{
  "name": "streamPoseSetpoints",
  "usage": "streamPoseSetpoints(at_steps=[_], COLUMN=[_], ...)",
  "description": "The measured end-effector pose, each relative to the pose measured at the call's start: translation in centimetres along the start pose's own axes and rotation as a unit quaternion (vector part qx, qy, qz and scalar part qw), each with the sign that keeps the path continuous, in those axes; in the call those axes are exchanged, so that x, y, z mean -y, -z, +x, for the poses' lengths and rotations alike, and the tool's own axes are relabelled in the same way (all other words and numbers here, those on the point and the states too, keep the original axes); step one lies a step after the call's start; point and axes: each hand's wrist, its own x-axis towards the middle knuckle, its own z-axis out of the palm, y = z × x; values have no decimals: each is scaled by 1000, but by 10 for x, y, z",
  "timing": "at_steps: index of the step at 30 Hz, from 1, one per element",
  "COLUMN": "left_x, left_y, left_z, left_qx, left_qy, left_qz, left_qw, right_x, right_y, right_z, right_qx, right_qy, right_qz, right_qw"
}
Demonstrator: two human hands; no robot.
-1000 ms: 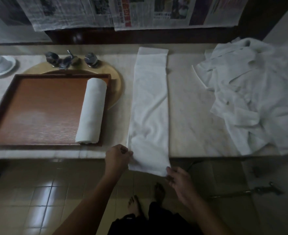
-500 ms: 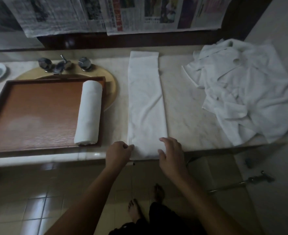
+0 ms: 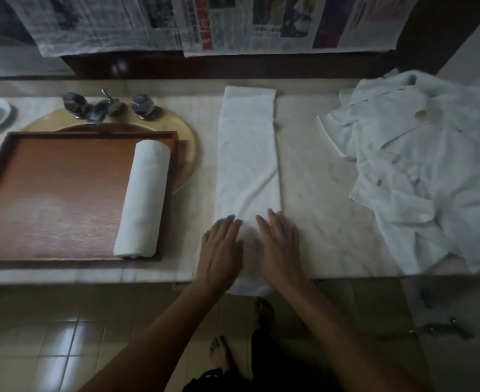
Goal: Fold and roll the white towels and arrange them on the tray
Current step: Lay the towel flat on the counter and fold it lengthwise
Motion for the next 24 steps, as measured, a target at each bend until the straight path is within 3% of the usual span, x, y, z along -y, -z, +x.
streamPoseSetpoints(at_steps=[3,7,9,14,20,24], left_x=[22,53,39,19,49,34], left_y=[-13,-9,-9,-31,-13,-29], left_z=[9,12,29,103,146,174], left_qx=[65,33,13,47,24,53], left_qy=[-37,31,27,-16,11,-63], left_qz=[61,120,108,70,115,103], left_qw=[995,992,994,996,993,991], right_x=[-11,-60,-60,-29,-55,-36], right_y=[-10,-2,2,-6,11,1], right_z=[12,22,40,96,147,175], right_qx=[25,-8,-24,5,-43,-1], right_qy=[37,-28,-51,53,-15,54], right_qz=[-58,-80,-55,-68,-62,-62], right_qw=[997,996,997,996,997,997])
